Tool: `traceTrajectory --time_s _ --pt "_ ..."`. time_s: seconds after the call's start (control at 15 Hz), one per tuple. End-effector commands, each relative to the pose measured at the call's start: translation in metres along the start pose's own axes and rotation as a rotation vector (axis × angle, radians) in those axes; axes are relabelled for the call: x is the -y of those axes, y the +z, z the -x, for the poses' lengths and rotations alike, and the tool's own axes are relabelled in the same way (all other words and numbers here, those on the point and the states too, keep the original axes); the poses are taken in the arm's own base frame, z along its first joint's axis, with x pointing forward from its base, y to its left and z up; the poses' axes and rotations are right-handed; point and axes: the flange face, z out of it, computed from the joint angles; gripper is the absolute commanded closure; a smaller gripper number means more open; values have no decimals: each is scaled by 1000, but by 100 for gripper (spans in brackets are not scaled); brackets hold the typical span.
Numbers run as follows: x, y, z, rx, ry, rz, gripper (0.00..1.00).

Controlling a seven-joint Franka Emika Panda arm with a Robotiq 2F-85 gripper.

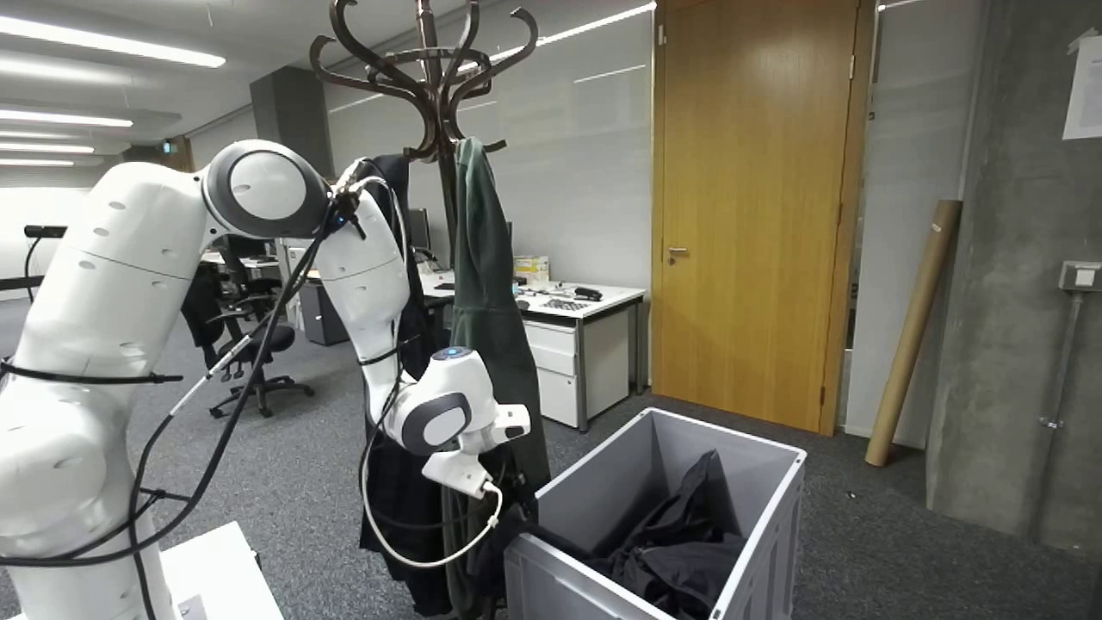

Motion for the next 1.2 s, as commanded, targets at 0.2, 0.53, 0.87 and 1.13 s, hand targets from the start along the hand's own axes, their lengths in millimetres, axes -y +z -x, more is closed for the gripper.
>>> traceTrajectory --time_s 0.2,0.53,0.87,1.13 --pt "-20 -3 6 21 -155 -3 0" --pt "-20 -2 5 10 -238 -3 0" --pt "-16 0 4 -2 -284 -10 9" --pt "-13 1 3 -6 -316 -24 46"
